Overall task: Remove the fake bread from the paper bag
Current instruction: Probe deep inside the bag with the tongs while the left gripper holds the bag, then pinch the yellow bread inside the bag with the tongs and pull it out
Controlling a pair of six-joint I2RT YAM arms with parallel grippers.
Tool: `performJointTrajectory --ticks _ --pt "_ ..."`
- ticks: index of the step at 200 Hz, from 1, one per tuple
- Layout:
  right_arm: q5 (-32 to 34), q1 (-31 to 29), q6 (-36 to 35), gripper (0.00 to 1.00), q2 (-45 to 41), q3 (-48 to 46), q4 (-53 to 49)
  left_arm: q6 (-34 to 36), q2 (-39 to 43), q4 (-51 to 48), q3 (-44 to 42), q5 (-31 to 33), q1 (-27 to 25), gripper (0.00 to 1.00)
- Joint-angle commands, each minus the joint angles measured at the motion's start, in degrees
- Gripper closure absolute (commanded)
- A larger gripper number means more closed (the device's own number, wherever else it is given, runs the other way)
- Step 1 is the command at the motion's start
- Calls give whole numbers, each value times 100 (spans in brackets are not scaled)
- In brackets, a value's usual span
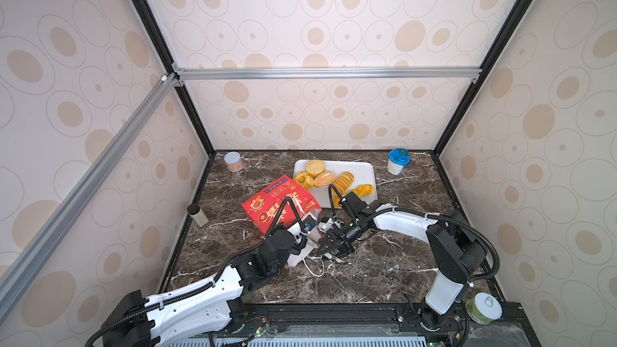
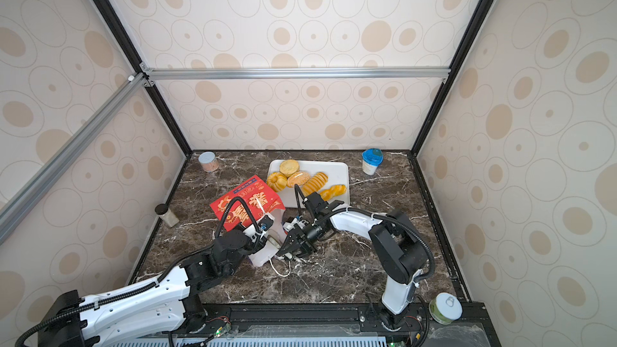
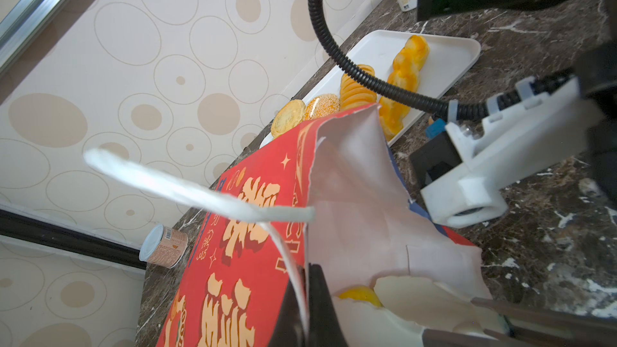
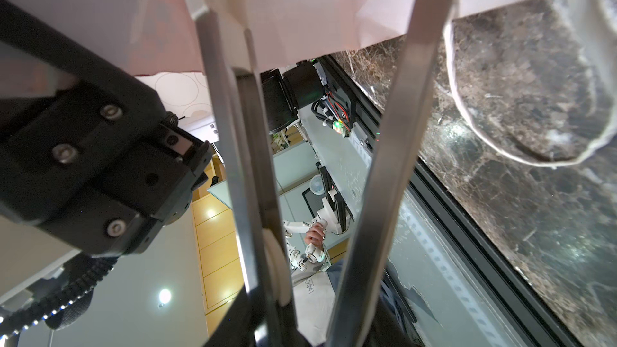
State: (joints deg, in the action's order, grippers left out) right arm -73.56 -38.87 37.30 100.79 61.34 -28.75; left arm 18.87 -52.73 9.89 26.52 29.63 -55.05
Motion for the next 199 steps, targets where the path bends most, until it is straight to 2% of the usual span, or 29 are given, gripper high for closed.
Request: performJointTrajectory --ticks 1,71,122,144,199 --pt "-216 -2 -227 61 -33 -19 -128 -23 -26 219 72 -10 -63 100" --pt "-210 2 -307 62 -352 -157 -500 11 -63 295 41 58 -68 100" --pt "-212 2 -62 62 -69 -133 117 13 62 269 19 78 -83 100" --pt "-224 3 277 60 74 -87 622 28 139 183 21 144 -106 100" --pt "-325 5 369 59 521 -43 931 46 130 280 -7 153 -129 100"
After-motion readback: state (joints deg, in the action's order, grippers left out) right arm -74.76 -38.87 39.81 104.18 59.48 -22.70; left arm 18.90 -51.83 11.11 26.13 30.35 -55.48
